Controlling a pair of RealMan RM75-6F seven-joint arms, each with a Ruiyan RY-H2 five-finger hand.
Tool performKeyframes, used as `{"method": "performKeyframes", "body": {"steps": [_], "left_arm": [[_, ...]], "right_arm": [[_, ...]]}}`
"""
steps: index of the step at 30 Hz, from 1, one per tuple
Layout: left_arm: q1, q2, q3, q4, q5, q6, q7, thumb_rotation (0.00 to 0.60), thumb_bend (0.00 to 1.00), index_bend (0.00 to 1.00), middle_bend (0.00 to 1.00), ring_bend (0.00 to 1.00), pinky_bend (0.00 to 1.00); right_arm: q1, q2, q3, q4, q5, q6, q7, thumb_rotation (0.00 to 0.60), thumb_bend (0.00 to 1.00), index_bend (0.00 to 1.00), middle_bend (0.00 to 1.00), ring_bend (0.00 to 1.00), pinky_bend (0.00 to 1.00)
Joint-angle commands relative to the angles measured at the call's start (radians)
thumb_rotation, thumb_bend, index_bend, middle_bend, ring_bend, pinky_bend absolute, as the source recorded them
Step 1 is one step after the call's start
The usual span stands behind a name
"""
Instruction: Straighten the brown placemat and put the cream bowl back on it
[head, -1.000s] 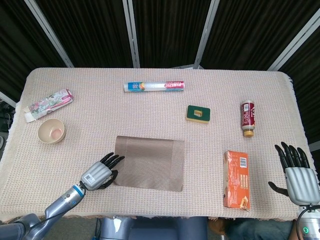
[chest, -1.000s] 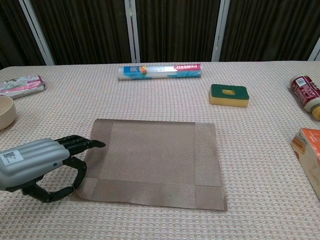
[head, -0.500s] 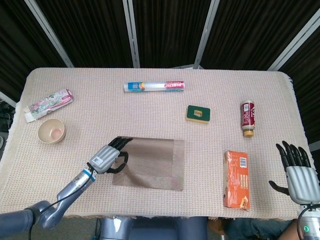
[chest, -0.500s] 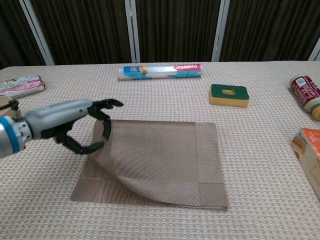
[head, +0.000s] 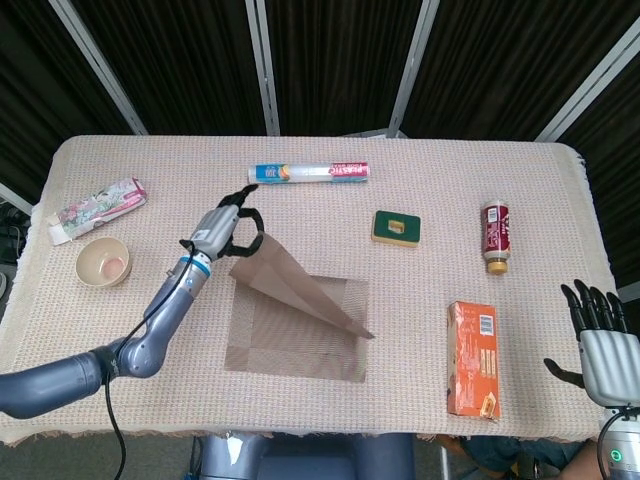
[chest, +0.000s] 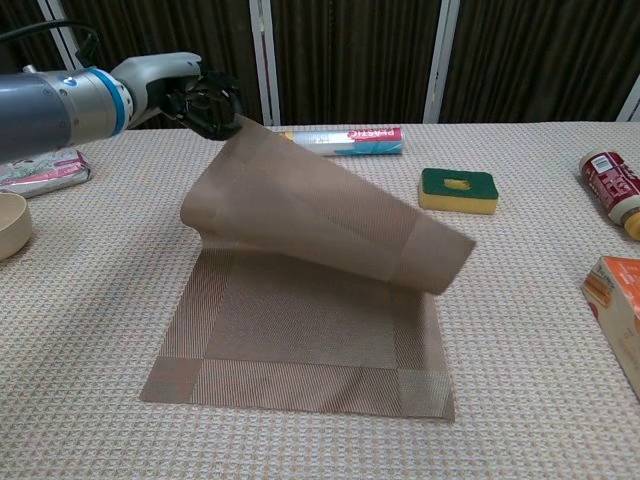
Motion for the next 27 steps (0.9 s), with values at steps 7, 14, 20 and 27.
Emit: {"method": "performKeyframes", "body": {"steps": [7,14,20,27], "left_arm": [[-0.067,0.0,-0.02,0.269,-0.171,-0.1,0.025,0.6,0.5,0.74,0.0,0.0,0.0],[-0.053,-0.038,0.008,0.392,-0.154,-0.119,-0.015,0.6,0.5,0.73,0.0,0.0,0.0],[-0.021,-0.065,0.057,0.471,-0.084,-0.101,-0.028,0.6,0.34,0.48,0.0,0.0,0.0],[0.046,-0.046,0.149,0.458,0.025,-0.027,0.015,0.6,0.04,0.0,0.0,0.0,0.0]], "right_arm": [[0.009,-0.011,0.014,0.014,0.043,-0.02,-0.01,0.6,0.0,0.0,0.0,0.0,0.0],[0.014,-0.021,0.014,0.015,0.05,-0.027,-0.027,0.6,0.0,0.0,0.0,0.0,0.0],[0.018,-0.028,0.01,0.017,0.051,-0.034,-0.039,0.6,0.0,0.0,0.0,0.0,0.0],[0.024,-0.033,0.001,0.018,0.046,-0.049,-0.047,0.6,0.0,0.0,0.0,0.0,0.0]]}}
